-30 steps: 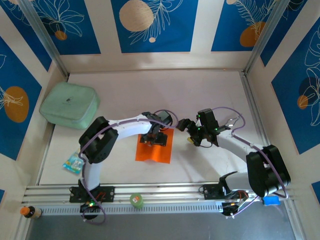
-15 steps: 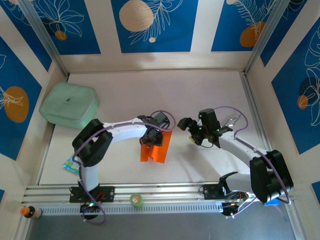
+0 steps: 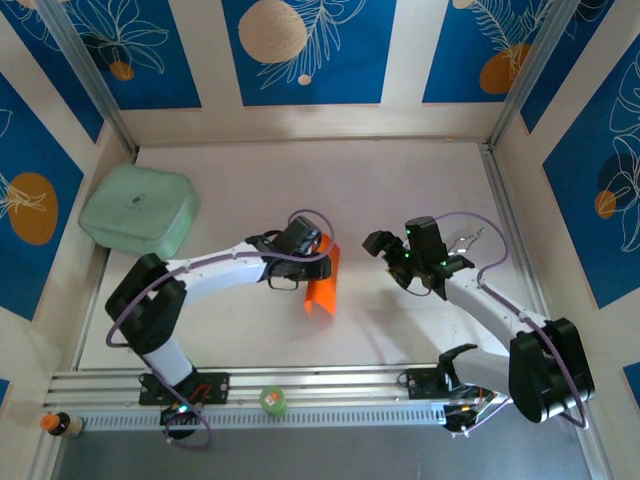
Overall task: Fold a paper plane with a square sheet of paper (pick it up from the middle)
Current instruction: First fold the square sheet of paper in half at the center of the table.
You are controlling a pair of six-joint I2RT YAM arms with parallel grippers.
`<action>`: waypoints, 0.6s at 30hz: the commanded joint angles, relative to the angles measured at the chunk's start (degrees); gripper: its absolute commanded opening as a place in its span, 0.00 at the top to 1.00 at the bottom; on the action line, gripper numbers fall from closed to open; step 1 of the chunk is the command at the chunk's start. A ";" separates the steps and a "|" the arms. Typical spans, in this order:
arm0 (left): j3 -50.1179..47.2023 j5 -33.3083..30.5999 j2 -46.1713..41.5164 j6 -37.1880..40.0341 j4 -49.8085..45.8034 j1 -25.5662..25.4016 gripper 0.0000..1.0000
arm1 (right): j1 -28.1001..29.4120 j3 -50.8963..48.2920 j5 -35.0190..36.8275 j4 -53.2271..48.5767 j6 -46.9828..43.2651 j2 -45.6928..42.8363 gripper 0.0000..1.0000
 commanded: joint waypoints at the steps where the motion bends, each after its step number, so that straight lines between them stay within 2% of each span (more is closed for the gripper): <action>1: -6.36 11.68 -1.65 -9.29 18.16 3.26 0.54 | -1.74 -0.23 -2.49 -1.55 -3.22 -1.78 0.06; 4: -10.79 16.08 -1.31 -14.59 29.76 4.77 0.56 | -4.45 -2.13 -8.37 1.79 -3.78 -2.71 0.06; 7: -11.26 17.37 -0.40 -15.48 32.36 5.05 0.56 | -6.17 -5.01 -12.43 6.43 -2.64 -3.70 0.06; 14: -13.68 21.20 3.88 -21.30 45.42 5.04 0.57 | -6.85 -6.21 -14.34 8.67 -3.26 -4.60 0.06; 18: -12.93 23.49 6.77 -21.86 46.31 5.04 0.58 | -6.92 -6.29 -15.02 9.28 -3.50 -4.52 0.07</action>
